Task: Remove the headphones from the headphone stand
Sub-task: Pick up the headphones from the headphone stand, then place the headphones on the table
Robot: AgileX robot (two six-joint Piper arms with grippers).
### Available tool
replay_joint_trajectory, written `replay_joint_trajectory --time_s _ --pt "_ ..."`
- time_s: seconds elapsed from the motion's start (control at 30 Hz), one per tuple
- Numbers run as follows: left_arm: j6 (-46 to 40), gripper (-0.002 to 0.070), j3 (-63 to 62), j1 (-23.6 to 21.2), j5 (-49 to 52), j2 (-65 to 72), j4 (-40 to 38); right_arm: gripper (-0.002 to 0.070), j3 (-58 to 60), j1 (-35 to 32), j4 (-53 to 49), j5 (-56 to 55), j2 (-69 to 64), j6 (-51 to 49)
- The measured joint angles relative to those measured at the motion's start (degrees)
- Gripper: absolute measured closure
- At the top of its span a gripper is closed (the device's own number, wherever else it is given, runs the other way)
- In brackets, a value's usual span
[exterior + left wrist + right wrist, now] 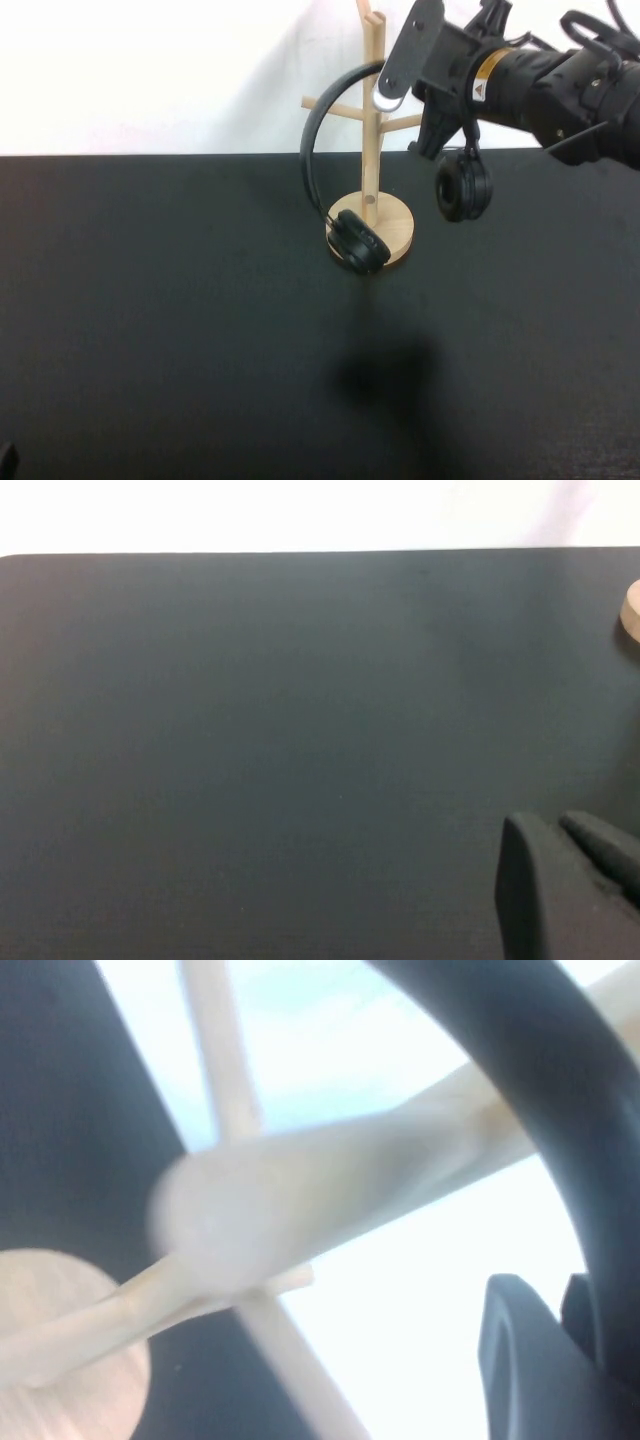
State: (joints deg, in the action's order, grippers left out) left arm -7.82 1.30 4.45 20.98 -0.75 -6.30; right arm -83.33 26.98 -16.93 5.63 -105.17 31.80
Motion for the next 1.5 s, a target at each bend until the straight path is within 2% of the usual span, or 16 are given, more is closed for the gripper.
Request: replay_joint_trajectory --time_s 0.2,0.33,0.57,0.77,0.9,1.03,1.3,1.5 --pt "0.0 0.0678 0.0 0.0 0.0 0.0 0.0 0.0636 0.0 0.27 -0.05 2.95 4.58 -0.21" --pt "0.0 0.0678 0.0 0.0 0.0 0.0 0.0 0.0636 0.0 2.09 -0.05 9.9 9.43 -2.55" --pt "0.0 0.0678 0.0 0.0 0.0 0.0 0.0 0.0636 0.0 5.19 -0.05 33.08 16.4 -19.0" --pt "0.0 0.0678 0.0 0.0 0.0 0.0 0.0 0.0636 0.82 5.19 1.52 48.64 14.35 -33.7" --pt "0.0 0.0678 0.0 0.0 0.0 0.0 0.0 0.0636 4.82 5.19 3.45 48.53 10.79 -37.13" --pt "0.0 0.0678 0.0 0.0 0.0 0.0 0.0 0.0636 8.18 5.19 6.61 43.32 5.49 -38.15" --pt "0.0 0.0678 0.0 0.0 0.0 0.0 0.0 0.0636 8.66 5.08 11.1 37.38 -7.31 -38.37" --pt "0.0 0.0678 0.0 0.0 0.0 0.0 0.0 0.0636 8.66 4.62 11.47 36.07 -11.14 -38.81"
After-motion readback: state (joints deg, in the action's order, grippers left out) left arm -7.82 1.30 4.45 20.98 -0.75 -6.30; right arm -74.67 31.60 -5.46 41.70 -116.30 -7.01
